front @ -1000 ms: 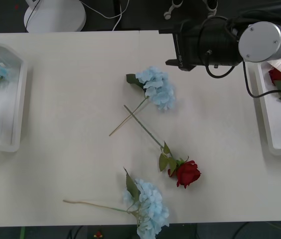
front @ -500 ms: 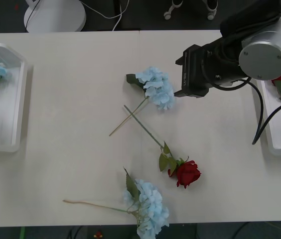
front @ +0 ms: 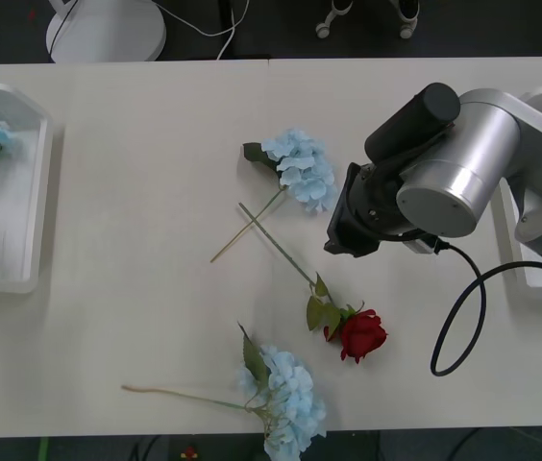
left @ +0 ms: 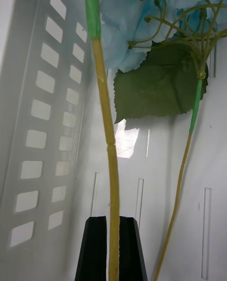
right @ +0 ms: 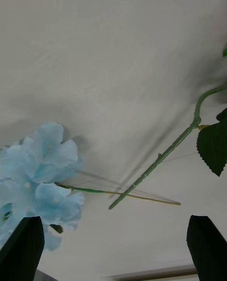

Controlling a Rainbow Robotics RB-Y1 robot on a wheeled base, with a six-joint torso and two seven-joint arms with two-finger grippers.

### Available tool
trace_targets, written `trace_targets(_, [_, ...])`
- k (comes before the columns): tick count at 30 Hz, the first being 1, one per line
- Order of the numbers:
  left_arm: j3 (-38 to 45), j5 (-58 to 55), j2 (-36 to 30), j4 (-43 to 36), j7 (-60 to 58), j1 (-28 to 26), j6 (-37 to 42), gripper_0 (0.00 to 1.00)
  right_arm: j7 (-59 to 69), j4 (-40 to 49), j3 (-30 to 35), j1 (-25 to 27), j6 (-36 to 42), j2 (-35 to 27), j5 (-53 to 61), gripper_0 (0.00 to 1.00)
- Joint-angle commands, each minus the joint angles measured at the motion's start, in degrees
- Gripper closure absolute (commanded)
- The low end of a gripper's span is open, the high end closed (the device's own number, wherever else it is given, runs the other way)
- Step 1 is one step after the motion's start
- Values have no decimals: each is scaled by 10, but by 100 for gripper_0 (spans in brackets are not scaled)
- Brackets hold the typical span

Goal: Put the red flowers into the right box and the blue flowers into the left box

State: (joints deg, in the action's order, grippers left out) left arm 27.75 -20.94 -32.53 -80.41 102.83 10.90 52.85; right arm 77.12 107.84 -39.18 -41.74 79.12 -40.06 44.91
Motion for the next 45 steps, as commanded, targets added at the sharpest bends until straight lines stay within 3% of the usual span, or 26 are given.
trace_targets(1, [-8, -17, -32, -10, -34, -10, -8, 76, 7, 11, 1, 32, 21, 60, -48, 13])
trace_targets(5, [-3, -58, -32, -10, -34, -9, -8, 27, 7, 4, 1, 51, 36, 88, -84, 13])
trace_targets(9, [3, -107, -32, -22, -26, -10, -6, 0, 5, -18, 1, 66, 35, 111, -102, 13])
trace_targets(22, [38, -336, -80, -145, 20, -11, 146, 0, -18, -120, 0, 78, 29, 182, -157, 13])
trace_targets(29, [15, -404, -83, -208, 114, -33, 151, 0, -36, -163, 0, 78, 17, 203, -168, 13])
trace_targets(38, [-21, -507, -92, -214, 233, -44, 146, 0, -55, -185, -1, 78, 15, 211, -170, 13])
trace_targets(45, [-120, -525, -92, -256, 301, -30, 132, 0, -69, -203, -1, 78, 7, 213, -161, 23])
